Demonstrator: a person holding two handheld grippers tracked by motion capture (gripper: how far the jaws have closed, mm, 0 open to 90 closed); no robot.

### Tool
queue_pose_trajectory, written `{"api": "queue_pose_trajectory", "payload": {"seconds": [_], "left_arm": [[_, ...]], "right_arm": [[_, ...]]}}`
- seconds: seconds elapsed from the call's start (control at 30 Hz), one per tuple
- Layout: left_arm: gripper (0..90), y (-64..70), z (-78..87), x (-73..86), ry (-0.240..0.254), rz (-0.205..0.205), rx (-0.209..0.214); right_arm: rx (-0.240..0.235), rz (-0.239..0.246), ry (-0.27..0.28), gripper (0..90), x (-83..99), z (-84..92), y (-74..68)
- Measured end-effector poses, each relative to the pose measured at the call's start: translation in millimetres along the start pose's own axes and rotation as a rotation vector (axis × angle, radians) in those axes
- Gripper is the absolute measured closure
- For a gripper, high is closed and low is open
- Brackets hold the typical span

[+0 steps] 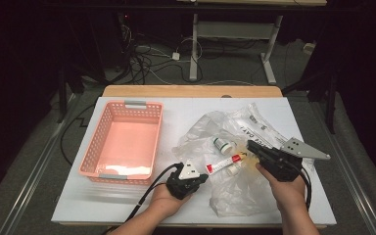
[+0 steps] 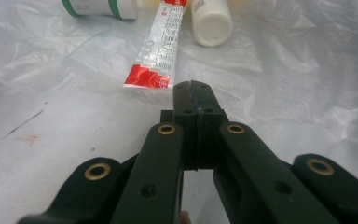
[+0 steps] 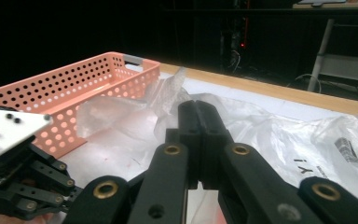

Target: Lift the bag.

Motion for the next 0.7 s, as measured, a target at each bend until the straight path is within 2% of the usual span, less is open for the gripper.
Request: {"api": "queue_pose_trajectory", "payload": {"seconds": [0.07,0.27,0.43,0.57,0.7], "left_arm": [[89.1,-0.7,1.6,-0.6,0.01,-0.007,-0.003],[89.1,-5.0,10.0,-6.2,0.061,0.026,-0.013],[89.0,-7.6,18.1,-16.4,0.109,0.027,-0.052],[89.0,-10.2,22.7,-26.6,0.155,0.015,-0.09],[89.1,-8.6,25.2,-39.7,0.209,-0.019,-0.111]], "right_arm": [[0.01,-0.005,-0.003,90.0,1.5,0.2,1.2],[0.022,-0.002,0.0,90.0,4.6,0.3,2.4],[0.026,-0.004,0.015,90.0,2.7,0.9,1.6],[0.031,0.006,0.042,90.0,-4.2,2.0,3.6],[0.056,0.019,0.075,90.0,-12.2,1.6,8.1]]}}
Point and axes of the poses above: each handheld gripper's, and its own axes: z roughly backward along the jaws, x roughly out of its underside, y roughly to its right, the point moved 5 cm from there along -z, roughly forward along the jaws, and after that the axes turned 14 degrees about y, right-handed, at the moved point
